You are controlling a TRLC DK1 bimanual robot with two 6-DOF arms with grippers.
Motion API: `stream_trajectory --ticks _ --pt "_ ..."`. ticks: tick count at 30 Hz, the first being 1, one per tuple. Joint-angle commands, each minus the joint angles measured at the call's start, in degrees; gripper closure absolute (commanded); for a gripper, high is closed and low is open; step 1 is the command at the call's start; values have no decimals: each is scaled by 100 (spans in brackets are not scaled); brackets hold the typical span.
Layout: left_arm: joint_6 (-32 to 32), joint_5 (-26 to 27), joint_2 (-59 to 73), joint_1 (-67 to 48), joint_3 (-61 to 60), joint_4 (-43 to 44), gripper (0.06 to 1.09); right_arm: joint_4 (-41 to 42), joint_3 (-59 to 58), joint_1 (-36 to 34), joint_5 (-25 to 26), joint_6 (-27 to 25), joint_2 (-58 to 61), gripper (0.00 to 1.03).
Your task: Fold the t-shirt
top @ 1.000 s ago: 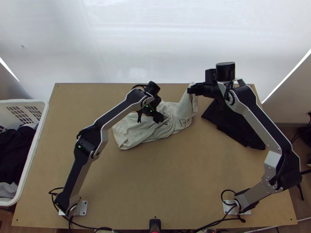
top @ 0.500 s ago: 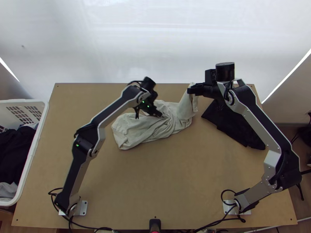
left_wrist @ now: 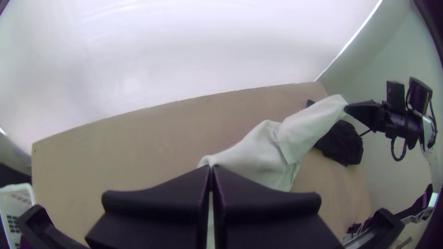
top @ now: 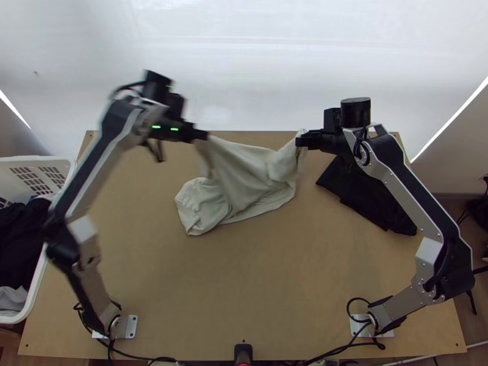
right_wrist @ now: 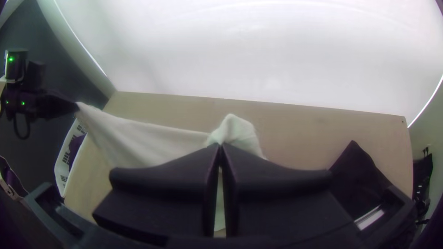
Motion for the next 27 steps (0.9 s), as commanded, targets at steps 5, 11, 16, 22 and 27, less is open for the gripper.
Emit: stream_trajectory --ticks 5,11,16,22,27 --pt "509 432 -2373 1964 -2106 -473 105 -55 -43 -68 2 -1 -53 100" --pt "861 660 -3454 1841 -3741 -490 105 -169 -113 28 -25 8 -220 100" --pt "746 660 -3727 1621 -4312 -358 105 -231 -131 -33 -60 -27 -422 100" --pt "1142 660 -4078 1639 -4813 -490 105 -398 -139 -332 -60 -27 -669 100" --pt "1230 757 -4237 2254 -4400 -358 105 -424 -113 -569 -77 8 -906 100"
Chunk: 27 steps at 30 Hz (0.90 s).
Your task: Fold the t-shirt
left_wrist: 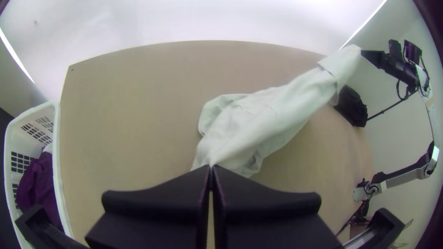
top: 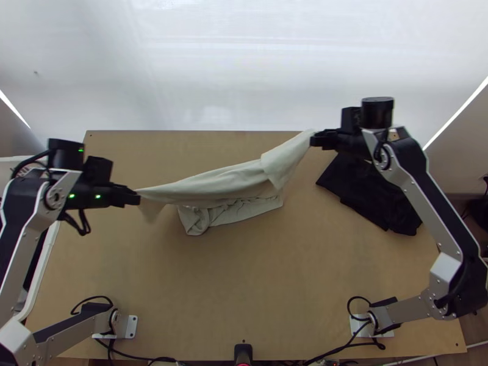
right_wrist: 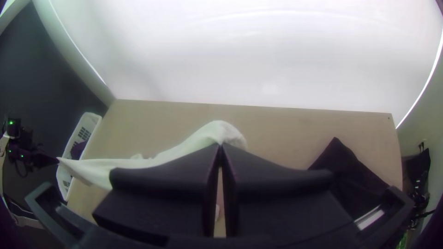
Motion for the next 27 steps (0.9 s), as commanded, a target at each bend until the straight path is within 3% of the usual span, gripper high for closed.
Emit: stream_trajectory --ticks 1,6,15,20,27 --pt "-78 110 -291 664 261 351 105 -66 34 -303 -18 43 -347 100" --pt "-826 233 -283 1050 1052 1379 105 119 359 -382 -18 131 -654 100" --pt "-1827 207 306 1006 2264 2232 105 339 1106 -408 -18 192 -1059 100" --pt "-1924 198 403 910 2326 2250 105 242 983 -356 -18 183 -1243 100" --pt "-1669 171 473 822 1403 2206 105 66 -10 -303 -18 8 -1182 100"
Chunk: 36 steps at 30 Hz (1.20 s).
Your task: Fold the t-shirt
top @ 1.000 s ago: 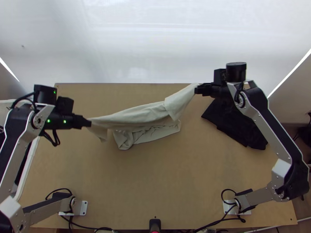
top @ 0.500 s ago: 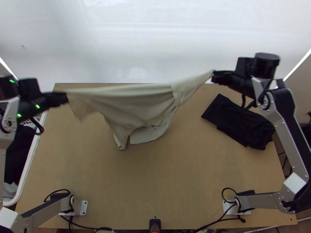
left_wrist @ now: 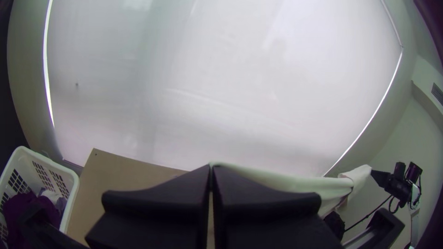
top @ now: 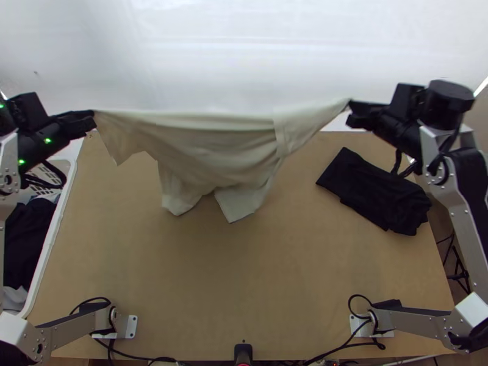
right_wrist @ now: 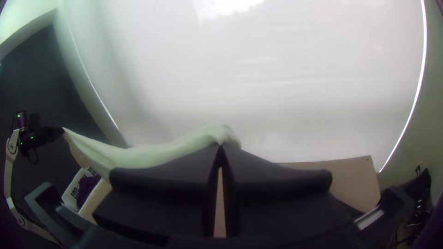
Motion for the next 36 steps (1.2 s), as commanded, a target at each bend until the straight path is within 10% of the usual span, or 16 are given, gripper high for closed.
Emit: stream_trajectory --ticks 1,13,24,25,27,36 --pt "160 -34 141 -61 -589 77 105 -67 -702 91 -1 -115 -73 100" --pt "538 -438 2057 -492 -501 1052 105 -14 -983 442 -19 -132 -30 100" --pt "477 -851 4536 -1336 1934 1369 105 21 -1027 451 -19 -132 23 100" --pt "477 -851 4703 -1397 2119 1386 94 21 -1036 451 -19 -132 23 100" --pt "494 -851 4914 -1547 2356 1395 14 38 -1062 442 -19 -141 32 100" --pt "1039 -913 4492 -1819 2409 885 10 109 -1044 434 -10 -211 85 100"
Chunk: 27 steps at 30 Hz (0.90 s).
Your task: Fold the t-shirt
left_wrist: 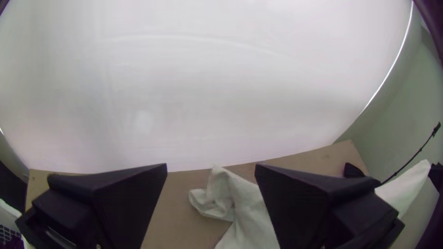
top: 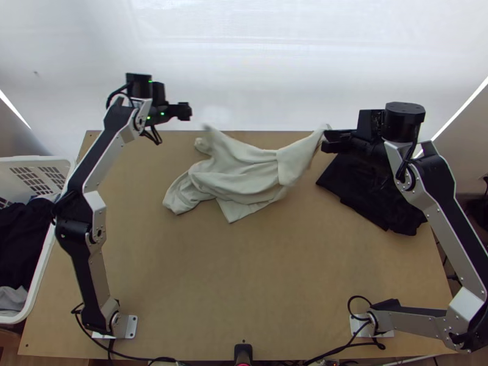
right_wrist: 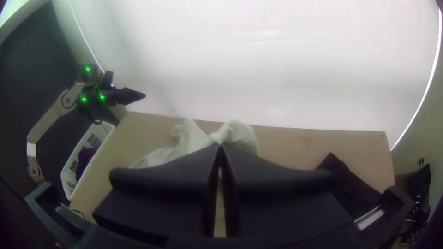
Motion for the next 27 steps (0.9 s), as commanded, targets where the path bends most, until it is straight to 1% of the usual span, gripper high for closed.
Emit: stream_trajectory --ticks 1,3,4,5,6,8,11,12,13,14,15,16,18,20,21,24,25,27 --pt "469 -78 -254 -156 104 -387 10 21 14 -4 10 -43 52 100" --pt "531 -69 -474 -94 25 -721 10 21 5 -4 1 -43 70 100" --pt "707 -61 -597 -85 -54 -879 10 21 5 5 1 -52 87 100" --pt "970 -61 -790 -103 -230 -967 10 30 14 -4 1 -52 105 100" --pt "1366 -61 -1036 -182 -528 -1002 10 39 14 5 1 -69 122 100" --pt "2148 -69 -1660 -384 -1416 -791 10 48 40 14 1 -87 166 100" --pt "3519 -175 -2715 -859 -3130 35 10 48 93 32 1 -113 237 100" --pt "3835 -175 -3093 -1034 -3719 501 10 48 102 32 1 -113 254 100" --pt "4011 -175 -3462 -1201 -4299 1028 10 56 110 40 1 -113 263 100" --pt "4231 -157 -3796 -1386 -4791 1283 10 65 110 40 1 -113 272 100" --pt "4389 -140 -4060 -1658 -5204 1582 10 74 102 40 1 -105 281 100" --pt "4416 -148 -4270 -1940 -5494 1705 10 91 93 40 1 -96 289 100" --pt "4433 -157 -4490 -2388 -5855 1705 10 118 66 40 1 -78 289 100" --pt "4653 -157 -4745 -2827 -6259 1828 10 118 58 40 1 -78 281 100" --pt "4785 -175 -4833 -3012 -6487 2021 10 118 58 40 1 -69 272 100" --pt "4899 -377 -4965 -3592 -6927 2188 10 127 75 40 1 -69 272 100" --pt "5127 -474 -5000 -3777 -7129 2197 10 135 84 40 1 -61 272 100" --pt "5426 -641 -5079 -4128 -7604 2672 10 153 84 32 1 -43 272 100"
